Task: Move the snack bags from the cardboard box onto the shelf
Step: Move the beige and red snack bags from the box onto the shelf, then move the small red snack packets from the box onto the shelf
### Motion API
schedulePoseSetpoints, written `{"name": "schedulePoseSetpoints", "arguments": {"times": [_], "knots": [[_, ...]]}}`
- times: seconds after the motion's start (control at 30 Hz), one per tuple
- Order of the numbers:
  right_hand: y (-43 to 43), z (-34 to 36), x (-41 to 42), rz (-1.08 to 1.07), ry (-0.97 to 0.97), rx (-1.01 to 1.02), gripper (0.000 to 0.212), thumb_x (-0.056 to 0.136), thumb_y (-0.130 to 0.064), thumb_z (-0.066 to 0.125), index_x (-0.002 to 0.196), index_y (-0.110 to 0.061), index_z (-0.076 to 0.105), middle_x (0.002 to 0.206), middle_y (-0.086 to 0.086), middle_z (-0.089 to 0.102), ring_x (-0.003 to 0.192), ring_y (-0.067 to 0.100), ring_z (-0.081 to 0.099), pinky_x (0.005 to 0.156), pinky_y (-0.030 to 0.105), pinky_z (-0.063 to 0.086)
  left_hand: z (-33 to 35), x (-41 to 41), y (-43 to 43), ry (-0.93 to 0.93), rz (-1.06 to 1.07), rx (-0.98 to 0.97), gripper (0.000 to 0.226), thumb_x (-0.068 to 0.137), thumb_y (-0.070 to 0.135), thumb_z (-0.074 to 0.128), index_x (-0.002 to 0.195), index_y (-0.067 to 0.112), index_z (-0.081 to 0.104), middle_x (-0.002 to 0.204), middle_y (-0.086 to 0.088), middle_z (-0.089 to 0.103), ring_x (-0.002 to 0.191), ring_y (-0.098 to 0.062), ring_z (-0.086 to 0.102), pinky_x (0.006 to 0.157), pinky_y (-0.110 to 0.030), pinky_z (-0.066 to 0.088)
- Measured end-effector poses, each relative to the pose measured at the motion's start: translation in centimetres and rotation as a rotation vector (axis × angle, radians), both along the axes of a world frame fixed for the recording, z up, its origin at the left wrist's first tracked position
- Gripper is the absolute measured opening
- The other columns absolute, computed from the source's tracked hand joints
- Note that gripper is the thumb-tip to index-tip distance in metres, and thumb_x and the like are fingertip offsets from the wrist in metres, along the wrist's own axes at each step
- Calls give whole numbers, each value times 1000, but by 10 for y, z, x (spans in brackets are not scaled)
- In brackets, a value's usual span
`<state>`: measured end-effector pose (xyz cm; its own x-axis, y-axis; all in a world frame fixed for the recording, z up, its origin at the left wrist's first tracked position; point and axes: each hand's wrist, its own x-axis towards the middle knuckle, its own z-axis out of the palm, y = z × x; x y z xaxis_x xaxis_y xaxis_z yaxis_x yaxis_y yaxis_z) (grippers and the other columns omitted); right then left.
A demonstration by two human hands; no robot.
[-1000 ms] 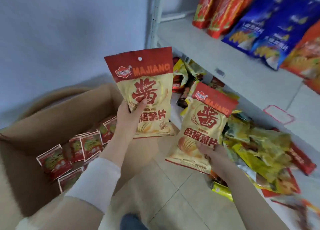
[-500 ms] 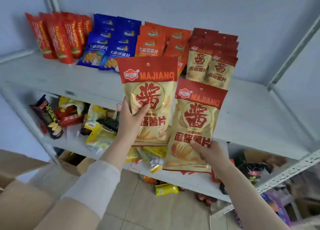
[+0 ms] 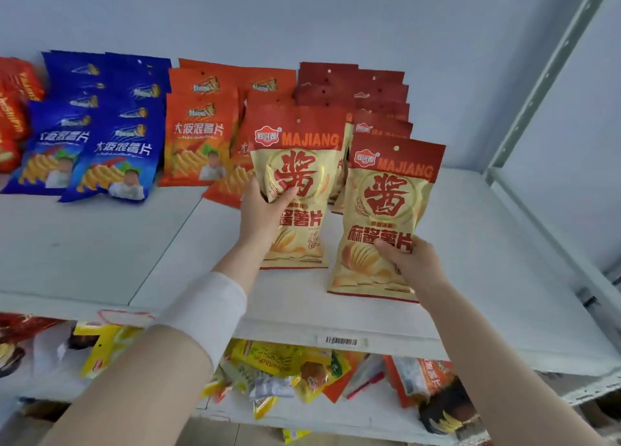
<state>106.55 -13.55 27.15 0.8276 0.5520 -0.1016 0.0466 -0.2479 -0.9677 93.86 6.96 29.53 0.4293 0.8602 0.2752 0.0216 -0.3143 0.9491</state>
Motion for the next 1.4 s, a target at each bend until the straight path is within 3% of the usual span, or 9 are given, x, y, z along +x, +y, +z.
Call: {"name": "schedulePoseSetpoints", "arguments": {"times": [0.33, 0.57, 0.63, 0.7, 0.83, 0.97, 1.1, 1.23, 1.4], "knots": [[84, -16, 88, -27, -174, -157, 20, 81, -36, 69, 95, -28, 58, 80, -18, 62, 74, -2, 59, 58, 13, 43, -23, 127, 78, 211, -16, -22, 60, 82, 30, 70, 130, 9, 42, 127, -5, 57, 117, -23, 54, 91, -29, 41], [90, -33, 100, -113, -251, -231, 43, 78, -43, 69, 106, -21, 45, 82, -22, 53, 74, -4, 53, 54, 12, 40, -40, 146, 83, 142, 68, 51, 73, 80, 25, 73, 136, 8, 31, 129, -3, 53, 111, -7, 53, 74, 2, 38], [91, -35, 98, -132, -261, -251, 50, 78, -45, 68, 111, -17, 44, 85, -18, 53, 78, 6, 57, 59, 20, 46, -41, 146, 81, 107, 88, 139, 81, 80, 22, 73, 142, 7, 24, 140, -8, 41, 124, -7, 43, 93, -3, 37], [90, -34, 96, -168, -290, -273, 59, 75, -48, 69, 115, -14, 41, 92, -10, 55, 86, 14, 58, 66, 29, 49, -40, 145, 78, 117, 124, 278, 78, 80, 20, 73, 140, 3, 27, 141, -14, 37, 131, -19, 37, 107, -22, 35], [87, -30, 90, -222, -412, -280, 76, 72, -49, 72, 127, -12, 35, 115, 1, 52, 105, 19, 54, 81, 34, 48, -34, 141, 70, 233, 183, 429, 56, 83, 15, 69, 130, 2, 42, 144, -23, 25, 138, -31, 24, 110, -26, 24], [80, -14, 85, -244, -578, -368, 88, 76, -49, 67, 142, -10, 25, 138, 10, 35, 130, 25, 33, 106, 41, 33, -19, 123, 61, 443, 158, 616, 48, 90, 24, 60, 131, 4, 44, 151, -18, 21, 142, -30, 17, 116, -35, 19], [70, 13, 71, -170, -728, -446, 77, 85, -47, 58, 145, -15, 23, 151, 10, 20, 139, 28, 18, 111, 44, 22, 10, 78, 45, 715, 112, 909, 45, 94, 28, 50, 135, 10, 43, 149, -10, 33, 141, -26, 22, 118, -37, 13], [72, 25, 14, 149, -1012, -466, 56, 91, -37, 50, 140, -13, 35, 148, 9, 30, 139, 29, 21, 110, 46, 24, 26, 0, 15, 1046, 98, 1072, 40, 95, 27, 43, 133, 14, 43, 138, -6, 46, 132, -23, 35, 113, -36, 17], [91, 29, -90, 575, -1222, -480, 55, 96, -39, 40, 143, -13, 30, 150, 8, 25, 141, 28, 16, 112, 43, 19, 32, -123, -14, 1449, 176, 963, 39, 94, 25, 42, 132, 15, 44, 132, -5, 49, 129, -22, 37, 112, -36, 15]]}}
